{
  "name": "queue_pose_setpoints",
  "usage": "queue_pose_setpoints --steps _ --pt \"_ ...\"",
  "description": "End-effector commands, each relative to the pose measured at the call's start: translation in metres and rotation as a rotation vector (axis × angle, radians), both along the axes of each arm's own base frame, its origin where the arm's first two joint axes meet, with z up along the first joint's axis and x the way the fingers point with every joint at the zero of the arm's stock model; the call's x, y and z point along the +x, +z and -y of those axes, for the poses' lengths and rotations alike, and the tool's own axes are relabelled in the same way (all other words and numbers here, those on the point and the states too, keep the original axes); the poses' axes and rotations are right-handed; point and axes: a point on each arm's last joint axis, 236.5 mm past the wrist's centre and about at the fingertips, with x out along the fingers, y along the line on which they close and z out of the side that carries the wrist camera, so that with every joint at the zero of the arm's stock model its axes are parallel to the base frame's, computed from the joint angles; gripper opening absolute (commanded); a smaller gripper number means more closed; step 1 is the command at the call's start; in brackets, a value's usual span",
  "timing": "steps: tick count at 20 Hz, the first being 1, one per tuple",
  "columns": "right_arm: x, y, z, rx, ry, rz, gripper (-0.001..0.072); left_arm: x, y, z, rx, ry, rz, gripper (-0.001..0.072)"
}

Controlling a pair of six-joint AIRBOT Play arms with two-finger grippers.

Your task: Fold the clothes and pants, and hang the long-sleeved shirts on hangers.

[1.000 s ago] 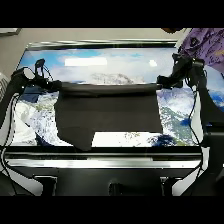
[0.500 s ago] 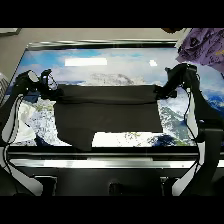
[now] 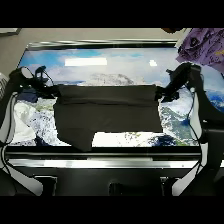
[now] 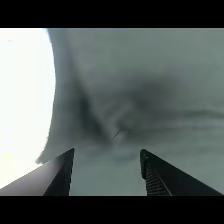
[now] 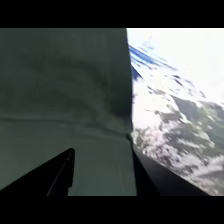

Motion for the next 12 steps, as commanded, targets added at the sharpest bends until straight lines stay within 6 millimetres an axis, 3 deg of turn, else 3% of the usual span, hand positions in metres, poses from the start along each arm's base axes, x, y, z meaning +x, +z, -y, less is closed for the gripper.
queue_pose_setpoints --steps 1,4,7,9,12 --pt "-0.016 0.044 0.028 0.125 -0.040 0.068 0.0434 -0.032 0.041 -0.039 -0.040 0.076 0.003 0.0473" --pt "-0.062 0.041 0.057 0.260 -0.177 0.063 0.0434 -0.106 0.035 -0.059 -0.174 0.187 -0.031 0.0473" --pt "-0.109 0.022 0.060 0.303 -0.257 0.029 0.0434 -0.182 0.006 -0.036 -0.303 0.263 -0.052 0.0473" --pt "-0.127 0.012 0.054 0.301 -0.263 0.018 0.0433 -0.212 -0.008 -0.008 -0.376 0.255 -0.023 0.0473" --pt "-0.138 0.007 0.045 0.318 -0.272 0.000 0.0433 -0.230 -0.021 0.026 -0.458 0.232 0.024 0.0472"
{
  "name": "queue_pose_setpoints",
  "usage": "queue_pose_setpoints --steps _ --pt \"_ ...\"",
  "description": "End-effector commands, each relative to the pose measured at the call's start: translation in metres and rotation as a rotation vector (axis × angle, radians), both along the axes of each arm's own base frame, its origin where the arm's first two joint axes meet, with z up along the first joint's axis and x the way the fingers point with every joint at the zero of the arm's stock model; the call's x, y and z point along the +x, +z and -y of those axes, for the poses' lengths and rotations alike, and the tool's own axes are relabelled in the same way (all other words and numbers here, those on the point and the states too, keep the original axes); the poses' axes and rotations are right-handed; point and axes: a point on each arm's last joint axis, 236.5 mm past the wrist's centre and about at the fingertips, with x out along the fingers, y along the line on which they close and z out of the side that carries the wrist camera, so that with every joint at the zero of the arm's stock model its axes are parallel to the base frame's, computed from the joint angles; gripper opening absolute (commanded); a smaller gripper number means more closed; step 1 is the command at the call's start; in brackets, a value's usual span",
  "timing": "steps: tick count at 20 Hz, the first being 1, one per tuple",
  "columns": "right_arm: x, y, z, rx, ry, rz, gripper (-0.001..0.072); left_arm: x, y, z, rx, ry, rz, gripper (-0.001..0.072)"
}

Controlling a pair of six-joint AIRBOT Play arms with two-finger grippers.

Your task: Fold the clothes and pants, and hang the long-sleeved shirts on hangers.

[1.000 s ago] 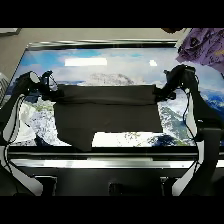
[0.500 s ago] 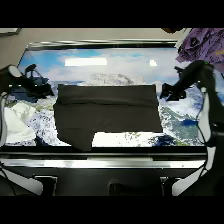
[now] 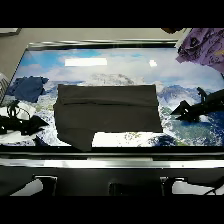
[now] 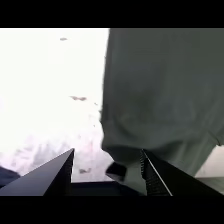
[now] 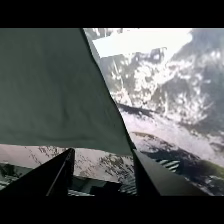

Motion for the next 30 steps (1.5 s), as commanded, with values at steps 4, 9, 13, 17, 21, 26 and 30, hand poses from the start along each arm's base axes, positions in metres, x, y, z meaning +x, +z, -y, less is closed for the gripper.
queue_pose_setpoints --steps 4,9,13,17,21,26,30 --pt "-0.021 -0.002 -0.014 0.058 -0.011 -0.022 0.0433 -0.035 -0.022 0.066 -0.180 -0.036 0.098 0.0471" --pt "-0.024 0.007 -0.016 0.059 -0.004 -0.012 0.0424 -0.039 -0.032 0.078 -0.154 -0.095 0.107 0.0471" --pt "-0.023 0.017 -0.016 0.043 -0.003 0.017 0.0424 -0.049 -0.029 0.095 -0.188 -0.162 0.087 0.0466" --pt "-0.022 0.017 -0.014 0.033 -0.003 0.026 0.0424 -0.066 -0.018 0.109 -0.263 -0.216 0.047 0.0443" --pt "-0.024 0.012 -0.006 -0.007 0.005 0.019 0.0414 -0.064 -0.019 0.107 -0.256 -0.209 0.052 0.0084" --pt "-0.051 -0.017 -0.006 -0.025 0.039 -0.063 0.0416 -0.064 -0.019 0.107 -0.256 -0.209 0.053 0.0022" --pt "-0.075 -0.047 -0.032 0.075 0.044 -0.118 0.0437 -0.063 -0.018 0.107 -0.256 -0.209 0.053 0.0021"
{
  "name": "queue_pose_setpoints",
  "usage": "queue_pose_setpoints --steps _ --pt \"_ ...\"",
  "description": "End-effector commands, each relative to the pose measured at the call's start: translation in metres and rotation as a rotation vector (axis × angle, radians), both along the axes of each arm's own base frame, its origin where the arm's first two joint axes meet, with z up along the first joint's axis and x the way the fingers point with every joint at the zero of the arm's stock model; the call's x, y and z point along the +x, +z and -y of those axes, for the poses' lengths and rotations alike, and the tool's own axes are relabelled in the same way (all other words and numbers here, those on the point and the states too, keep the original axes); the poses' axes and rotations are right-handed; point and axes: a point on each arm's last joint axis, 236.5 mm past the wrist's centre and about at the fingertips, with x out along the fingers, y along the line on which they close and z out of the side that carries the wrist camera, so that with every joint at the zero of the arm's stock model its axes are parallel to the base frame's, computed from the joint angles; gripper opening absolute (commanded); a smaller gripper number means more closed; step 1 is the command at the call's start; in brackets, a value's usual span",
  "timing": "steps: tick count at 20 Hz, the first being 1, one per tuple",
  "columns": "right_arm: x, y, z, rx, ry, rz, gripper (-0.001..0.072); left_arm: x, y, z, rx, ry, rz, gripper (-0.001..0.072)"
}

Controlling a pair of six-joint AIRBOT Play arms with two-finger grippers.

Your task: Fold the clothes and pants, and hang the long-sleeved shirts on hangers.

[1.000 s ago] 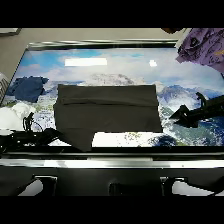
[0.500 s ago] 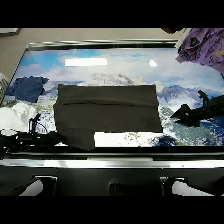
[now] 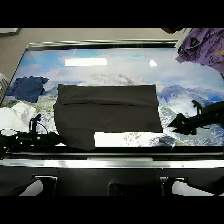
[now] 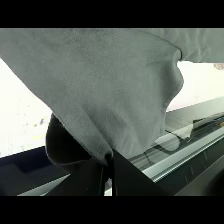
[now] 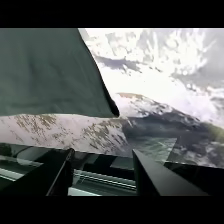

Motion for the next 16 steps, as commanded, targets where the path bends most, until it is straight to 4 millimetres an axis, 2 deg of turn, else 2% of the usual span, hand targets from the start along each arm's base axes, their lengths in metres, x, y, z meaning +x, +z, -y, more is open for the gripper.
queue_pose_setpoints --steps 1,5,9,12,15,16 --pt "-0.015 -0.021 -0.018 0.063 -0.001 -0.020 0.0437 0.000 0.001 0.000 -0.001 -0.002 0.001 0.0021" --pt "-0.006 -0.028 -0.020 0.062 -0.023 0.035 0.0437 0.000 0.001 0.000 -0.001 0.002 0.000 0.0021" --pt "0.006 -0.034 -0.013 0.032 -0.053 0.072 0.0437 0.001 0.001 0.000 -0.003 0.009 -0.006 0.0022" --pt "0.006 -0.043 -0.022 0.068 -0.039 0.052 0.0437 0.004 0.004 0.002 -0.020 0.023 0.001 0.0021" --pt "0.005 -0.054 -0.046 0.060 0.053 0.039 0.0426 0.006 0.006 0.003 -0.030 0.035 0.000 0.0021" --pt "0.008 -0.057 -0.051 0.039 0.075 0.051 0.0360 0.006 0.006 0.003 -0.032 0.041 -0.007 0.0021"
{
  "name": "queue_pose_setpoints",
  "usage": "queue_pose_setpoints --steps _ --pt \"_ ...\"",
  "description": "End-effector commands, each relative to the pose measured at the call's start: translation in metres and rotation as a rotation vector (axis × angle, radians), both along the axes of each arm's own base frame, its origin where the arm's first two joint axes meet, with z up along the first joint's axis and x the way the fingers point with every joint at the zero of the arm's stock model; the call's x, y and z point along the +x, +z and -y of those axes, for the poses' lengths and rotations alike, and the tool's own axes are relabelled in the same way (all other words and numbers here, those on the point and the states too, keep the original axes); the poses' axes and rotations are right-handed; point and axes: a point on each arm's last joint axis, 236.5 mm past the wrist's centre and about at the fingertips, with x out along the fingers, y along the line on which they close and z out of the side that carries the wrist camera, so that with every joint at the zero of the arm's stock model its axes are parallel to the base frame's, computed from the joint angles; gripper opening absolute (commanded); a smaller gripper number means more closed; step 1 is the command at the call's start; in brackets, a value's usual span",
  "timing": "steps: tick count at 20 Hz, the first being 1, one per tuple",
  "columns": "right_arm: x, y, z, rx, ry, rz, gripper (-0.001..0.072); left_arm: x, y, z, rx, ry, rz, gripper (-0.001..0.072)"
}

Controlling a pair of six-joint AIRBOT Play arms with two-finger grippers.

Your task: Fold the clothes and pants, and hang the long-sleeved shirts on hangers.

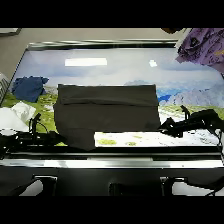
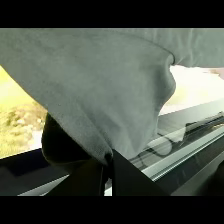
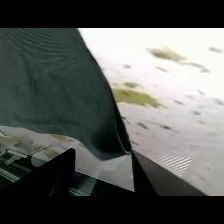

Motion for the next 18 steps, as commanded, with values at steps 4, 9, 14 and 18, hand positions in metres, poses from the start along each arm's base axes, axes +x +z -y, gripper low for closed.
queue_pose_setpoints --steps 4,9,14,18 --pt "0.021 -0.015 -0.004 -0.097 -0.025 0.043 0.0040 0.002 0.003 -0.001 -0.014 0.038 -0.020 0.0021" --pt "-0.006 0.012 0.012 -0.194 -0.070 -0.059 0.0039 -0.002 0.032 -0.022 -0.019 0.186 -0.065 0.0020" --pt "-0.047 0.052 0.024 -0.288 -0.039 -0.129 0.0040 -0.048 0.057 -0.042 0.216 0.233 -0.064 0.0019" --pt "-0.043 0.077 0.012 -0.256 -0.036 -0.042 0.0039 -0.044 0.075 -0.035 0.233 0.250 0.037 0.0019"
